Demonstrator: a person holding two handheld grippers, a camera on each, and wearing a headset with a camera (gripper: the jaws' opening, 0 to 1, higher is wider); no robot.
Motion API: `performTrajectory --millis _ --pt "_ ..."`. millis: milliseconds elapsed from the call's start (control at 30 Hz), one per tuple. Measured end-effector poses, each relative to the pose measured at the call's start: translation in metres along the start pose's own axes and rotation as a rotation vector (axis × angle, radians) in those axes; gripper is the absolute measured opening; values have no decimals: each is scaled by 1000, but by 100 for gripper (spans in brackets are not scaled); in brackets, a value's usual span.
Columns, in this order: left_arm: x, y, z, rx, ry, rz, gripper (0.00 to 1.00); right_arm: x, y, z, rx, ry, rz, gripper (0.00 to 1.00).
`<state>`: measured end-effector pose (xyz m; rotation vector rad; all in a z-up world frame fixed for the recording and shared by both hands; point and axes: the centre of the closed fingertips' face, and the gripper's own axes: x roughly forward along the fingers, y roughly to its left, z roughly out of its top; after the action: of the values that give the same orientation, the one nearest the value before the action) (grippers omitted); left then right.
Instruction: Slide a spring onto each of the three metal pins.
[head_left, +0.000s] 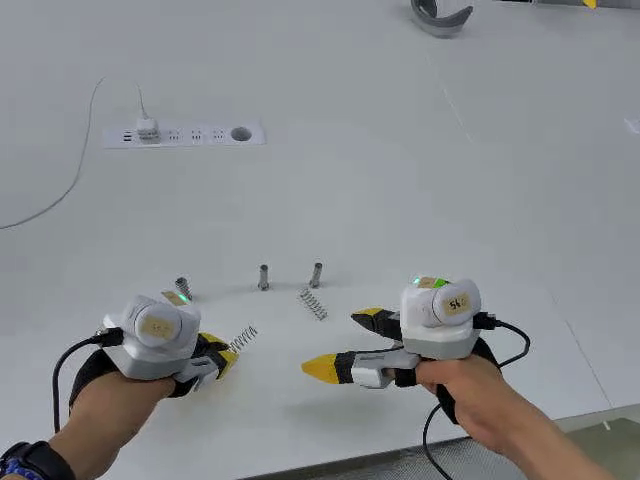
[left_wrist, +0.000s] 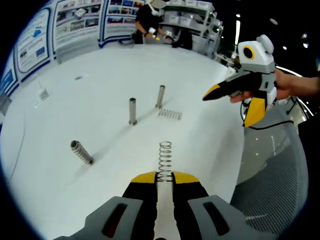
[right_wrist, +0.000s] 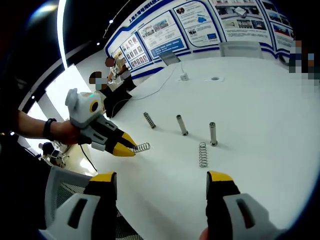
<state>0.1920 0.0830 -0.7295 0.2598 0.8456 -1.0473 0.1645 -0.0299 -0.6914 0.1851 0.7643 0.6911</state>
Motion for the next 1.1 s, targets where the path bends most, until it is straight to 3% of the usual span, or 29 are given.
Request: performTrajectory --millis 333,533,1100 --pt "-19 -7 8 49 -18 -3 10 6 8 2 11 5 39 71" --pt "-27 -13 15 73 -32 -11 10 9 13 10 -8 8 65 69" --pt "-35 -26 50 171 -85 -33 10 14 36 38 -70 0 172 55"
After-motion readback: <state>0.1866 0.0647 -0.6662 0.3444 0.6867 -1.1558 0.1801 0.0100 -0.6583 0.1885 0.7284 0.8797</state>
